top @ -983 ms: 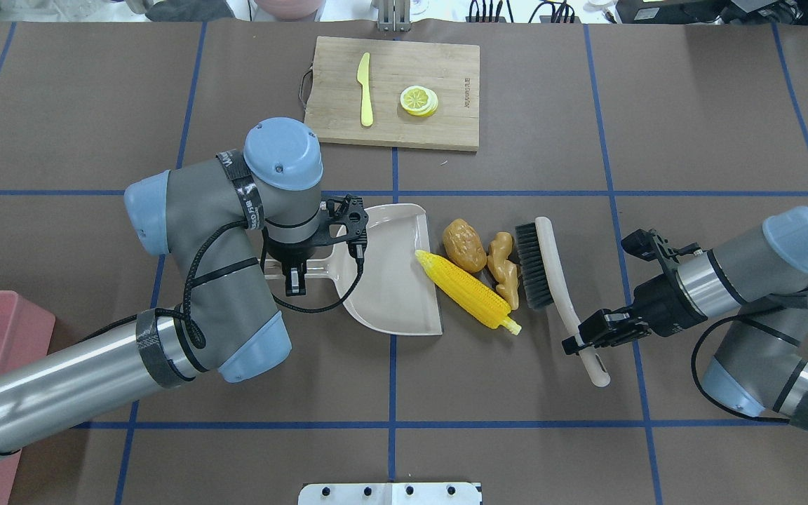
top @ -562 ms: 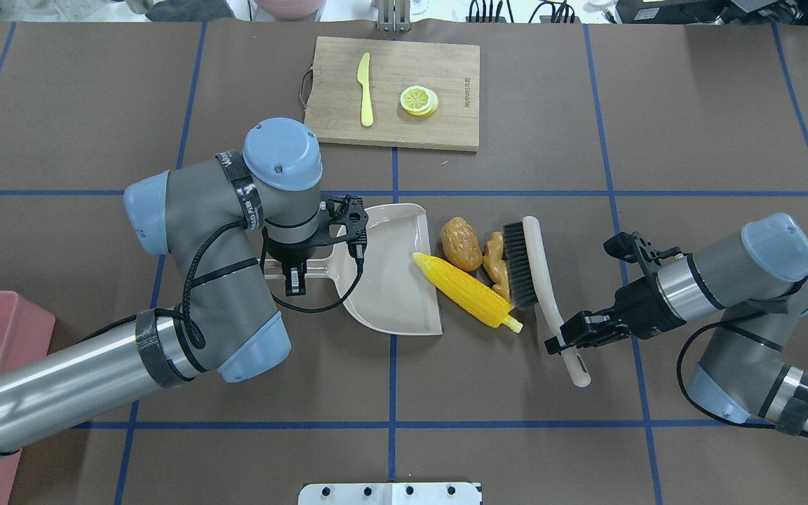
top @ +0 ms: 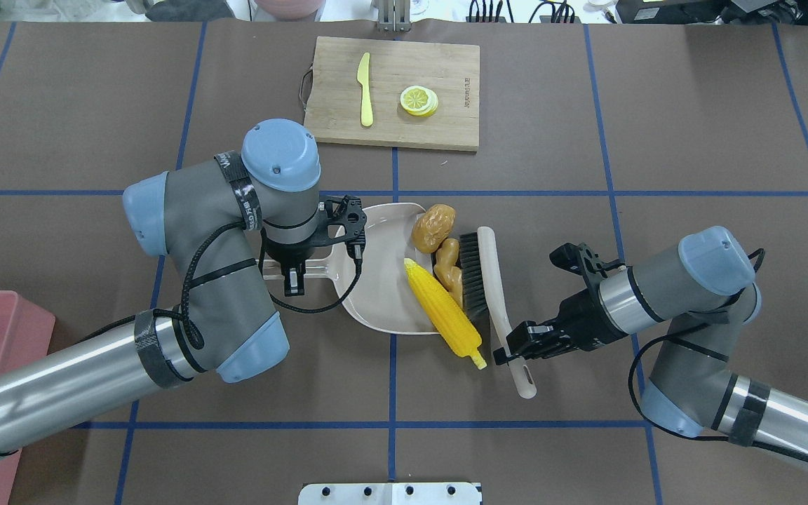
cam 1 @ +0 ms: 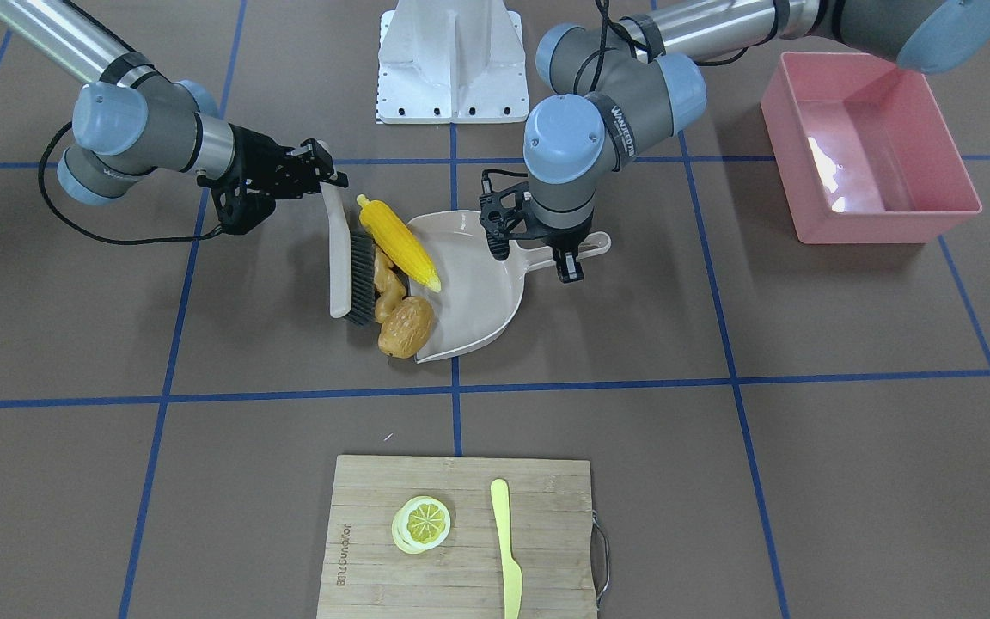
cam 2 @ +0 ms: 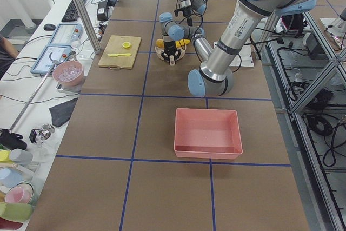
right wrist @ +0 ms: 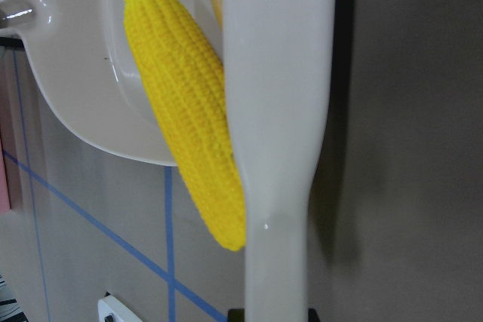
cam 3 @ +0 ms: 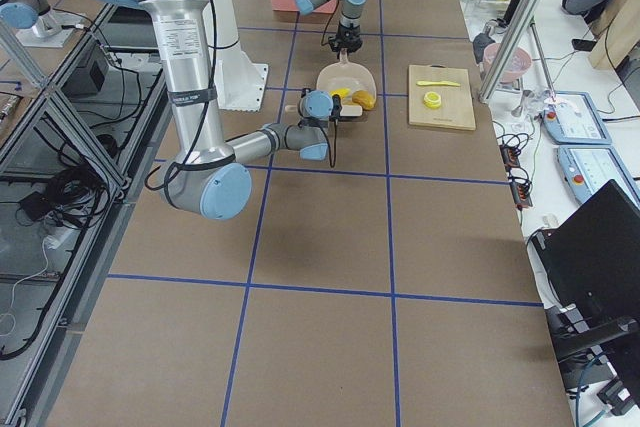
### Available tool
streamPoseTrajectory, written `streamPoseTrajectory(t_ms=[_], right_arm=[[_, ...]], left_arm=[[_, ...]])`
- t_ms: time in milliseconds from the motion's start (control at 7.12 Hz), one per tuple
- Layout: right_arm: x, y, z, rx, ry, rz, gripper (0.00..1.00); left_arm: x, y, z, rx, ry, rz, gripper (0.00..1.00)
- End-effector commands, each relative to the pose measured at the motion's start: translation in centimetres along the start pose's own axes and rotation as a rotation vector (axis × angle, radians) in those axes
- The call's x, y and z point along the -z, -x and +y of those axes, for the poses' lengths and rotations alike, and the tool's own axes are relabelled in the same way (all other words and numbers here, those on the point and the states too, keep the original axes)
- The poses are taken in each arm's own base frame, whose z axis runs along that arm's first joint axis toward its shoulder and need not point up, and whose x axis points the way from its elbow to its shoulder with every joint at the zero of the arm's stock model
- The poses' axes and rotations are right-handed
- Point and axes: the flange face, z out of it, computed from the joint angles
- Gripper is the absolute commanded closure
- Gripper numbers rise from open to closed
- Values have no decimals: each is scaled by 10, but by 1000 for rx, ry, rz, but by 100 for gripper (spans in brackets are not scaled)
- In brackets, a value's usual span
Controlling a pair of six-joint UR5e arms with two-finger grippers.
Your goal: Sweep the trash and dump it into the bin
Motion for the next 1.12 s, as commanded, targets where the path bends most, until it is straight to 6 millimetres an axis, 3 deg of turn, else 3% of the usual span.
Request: streamPoseTrajectory(t_ms=[0, 281, 421, 562, 702, 983], right_arm=[[-30, 39, -8, -14, -5, 8, 100], [-51, 79, -18, -23, -11, 20, 100], [-55, 92, -20, -24, -12, 23, 100], [-48, 93, -19, -22, -9, 19, 100], [-28, 101, -25, -37, -16, 31, 100], [35, 126, -39, -76, -3, 51, 100]], left_arm=[[0, 0, 0, 0, 0, 0, 100], [-1, -1, 0, -3, 0, 1, 100], [-1, -1, 0, -3, 0, 1, 100], [-1, -1, 0, -3, 0, 1, 100], [-1, -1, 0, -4, 0, 1, 100], [4, 0, 0, -4, -10, -4, 100]])
